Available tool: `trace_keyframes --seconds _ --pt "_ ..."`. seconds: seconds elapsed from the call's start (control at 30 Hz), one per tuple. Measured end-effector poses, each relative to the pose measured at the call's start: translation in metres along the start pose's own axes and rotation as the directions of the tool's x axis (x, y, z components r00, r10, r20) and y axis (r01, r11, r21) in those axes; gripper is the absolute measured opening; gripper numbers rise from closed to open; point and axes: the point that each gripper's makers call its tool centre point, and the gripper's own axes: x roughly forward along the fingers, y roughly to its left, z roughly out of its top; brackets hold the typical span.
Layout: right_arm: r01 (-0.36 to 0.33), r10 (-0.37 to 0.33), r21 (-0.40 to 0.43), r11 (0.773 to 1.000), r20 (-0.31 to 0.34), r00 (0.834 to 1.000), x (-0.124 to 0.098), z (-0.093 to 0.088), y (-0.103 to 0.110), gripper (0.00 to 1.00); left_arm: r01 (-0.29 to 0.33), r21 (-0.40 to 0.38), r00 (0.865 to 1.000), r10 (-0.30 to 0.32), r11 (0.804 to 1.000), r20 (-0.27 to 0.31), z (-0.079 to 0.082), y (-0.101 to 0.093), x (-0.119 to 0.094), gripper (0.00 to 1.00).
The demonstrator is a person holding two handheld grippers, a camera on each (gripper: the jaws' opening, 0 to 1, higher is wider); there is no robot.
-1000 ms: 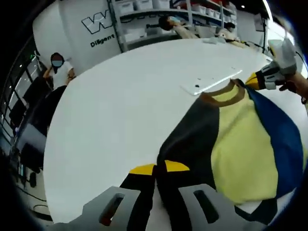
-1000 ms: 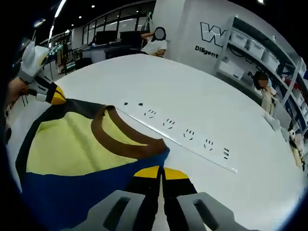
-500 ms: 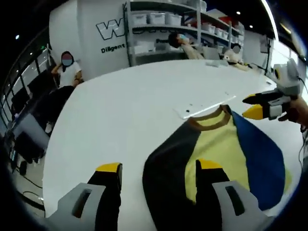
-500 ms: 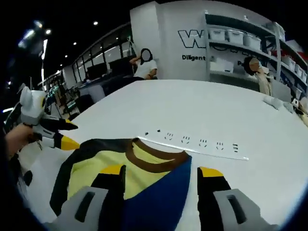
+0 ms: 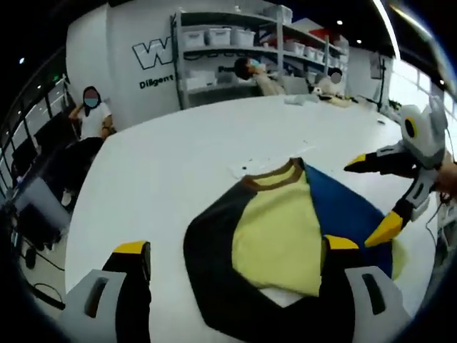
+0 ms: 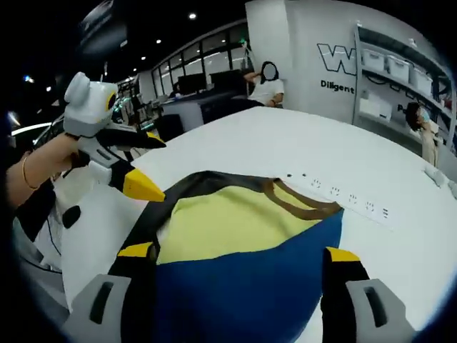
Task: Fold the garment on the visible template until the final outline fits inside the template.
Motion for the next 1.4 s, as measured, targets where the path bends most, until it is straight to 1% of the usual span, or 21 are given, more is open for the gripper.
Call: trace_keyframes --seconds 0.03,0.1,0.17,0.23,0.33,0.4,0.43,0.53,0.63,0.73,0.77,0.8,0.9,1.0,1.1,1.13,1.2,1.27,1.3,1.37,1.4 --pt "-0.005 0.005 -0.006 1.000 -0.005 1.000 -0.002 -0.003 0.005 0.99 0.005 0.006 1.000 -0.005 1.000 0.000 -0.001 -0.002 -0.002 0.99" --pt "-0.015 0.015 -0.022 1.000 -0.011 1.000 -0.006 -0.006 0.013 0.99 0.012 0.034 1.000 -0.011 0.999 -0.025 -0.006 -0.009 -0.006 0.99" --pt "-0.038 0.038 -0.020 0.999 -0.005 0.999 -0.010 -0.007 0.021 0.99 -0.002 0.077 1.000 0.003 0.997 -0.013 -0.006 -0.012 -0.012 0.99" --pt "-0.055 0.055 -0.014 0.998 0.007 0.998 -0.014 -0.007 0.028 0.99 -0.005 0.080 1.000 0.005 0.997 -0.005 -0.009 -0.017 -0.017 0.99" --pt "-0.075 0.076 -0.017 0.997 0.011 0.997 -0.018 -0.012 0.042 0.99 0.002 0.081 1.000 -0.001 0.997 -0.009 -0.014 -0.023 -0.021 0.99" --pt "-0.087 0.087 -0.029 0.996 0.003 0.996 -0.019 -0.018 0.050 0.99 -0.006 0.119 1.000 0.006 0.993 0.000 -0.017 -0.028 -0.025 0.99" --pt "-0.090 0.090 -0.030 0.995 -0.001 0.996 -0.019 -0.021 0.052 0.99 -0.011 0.140 1.000 0.012 0.990 -0.010 -0.022 -0.030 -0.028 0.99" --pt "-0.103 0.103 -0.021 0.994 0.003 0.995 -0.020 -0.027 0.063 0.98 -0.019 0.150 1.000 0.020 0.989 -0.010 -0.029 -0.034 -0.031 0.99" --pt "-0.096 0.096 -0.024 0.995 0.003 0.995 -0.019 -0.034 0.069 0.95 -0.026 0.142 0.999 0.028 0.990 -0.018 -0.040 -0.034 -0.031 0.98" --pt "-0.095 0.095 -0.032 0.995 -0.002 0.995 -0.019 -0.044 0.075 0.91 -0.038 0.143 0.998 0.044 0.989 -0.043 -0.057 -0.035 -0.031 0.97" --pt "-0.096 0.095 -0.041 0.995 -0.009 0.995 -0.018 -0.048 0.077 0.90 -0.036 0.143 0.998 0.043 0.989 -0.047 -0.059 -0.035 -0.030 0.97" --pt "-0.093 0.092 -0.045 0.995 -0.008 0.996 -0.019 -0.050 0.079 0.89 -0.028 0.137 0.998 0.037 0.990 -0.059 -0.066 -0.037 -0.031 0.96" --pt "-0.079 0.079 -0.081 0.994 -0.006 0.997 -0.019 -0.057 0.082 0.83 -0.024 0.102 0.997 0.031 0.995 -0.067 -0.074 -0.040 -0.032 0.94" --pt "-0.069 0.070 -0.133 0.989 -0.002 0.998 -0.017 -0.065 0.086 0.75 -0.014 0.095 0.997 0.021 0.995 -0.072 -0.083 -0.045 -0.032 0.90" --pt "-0.036 0.037 -0.202 0.979 0.000 0.999 -0.014 -0.070 0.086 0.64 -0.017 0.089 0.996 0.025 0.996 -0.089 -0.094 -0.047 -0.030 0.83" --pt "-0.031 0.032 -0.210 0.977 0.001 0.999 -0.014 -0.071 0.086 0.59 -0.020 0.082 0.995 0.027 0.996 -0.095 -0.096 -0.046 -0.029 0.81" --pt "-0.007 0.007 -0.251 0.968 -0.001 1.000 -0.013 -0.073 0.083 0.52 -0.025 0.065 0.995 0.032 0.998 -0.099 -0.099 -0.046 -0.028 0.74" --pt "0.005 -0.007 -0.268 0.963 -0.006 1.000 -0.011 -0.076 0.083 0.45 -0.078 0.053 0.992 0.083 0.996 -0.092 -0.103 -0.038 -0.027 0.70" --pt "0.011 -0.013 -0.276 0.961 -0.006 1.000 -0.011 -0.078 0.082 0.42 -0.085 0.058 0.990 0.091 0.995 -0.105 -0.107 -0.037 -0.026 0.68" --pt "0.020 -0.024 -0.288 0.957 -0.009 1.000 -0.012 -0.080 0.080 0.35 -0.088 0.047 0.988 0.093 0.995 -0.122 -0.113 -0.037 -0.025 0.65" --pt "0.019 -0.022 -0.287 0.958 -0.005 1.000 -0.012 -0.080 0.081 0.33 -0.077 0.038 0.989 0.081 0.996 -0.124 -0.116 -0.038 -0.024 0.64"
